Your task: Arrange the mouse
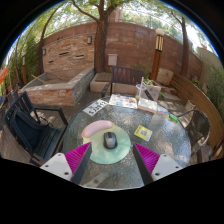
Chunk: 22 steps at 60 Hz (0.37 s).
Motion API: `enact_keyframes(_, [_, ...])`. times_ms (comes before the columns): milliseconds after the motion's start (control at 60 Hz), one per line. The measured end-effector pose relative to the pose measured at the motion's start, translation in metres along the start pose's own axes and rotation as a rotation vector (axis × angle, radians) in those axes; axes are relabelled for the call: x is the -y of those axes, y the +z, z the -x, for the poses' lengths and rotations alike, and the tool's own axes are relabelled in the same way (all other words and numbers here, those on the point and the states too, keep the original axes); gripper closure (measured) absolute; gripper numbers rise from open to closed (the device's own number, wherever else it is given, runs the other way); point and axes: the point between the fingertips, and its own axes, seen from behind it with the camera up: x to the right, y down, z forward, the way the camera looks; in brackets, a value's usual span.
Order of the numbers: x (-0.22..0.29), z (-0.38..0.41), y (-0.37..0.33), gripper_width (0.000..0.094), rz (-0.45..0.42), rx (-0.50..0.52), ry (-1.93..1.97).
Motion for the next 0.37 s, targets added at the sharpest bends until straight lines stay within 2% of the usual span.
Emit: enact_keyframes(367, [-0.013, 0.002, -0.041, 0.0081, 0.001, -0.008, -0.018])
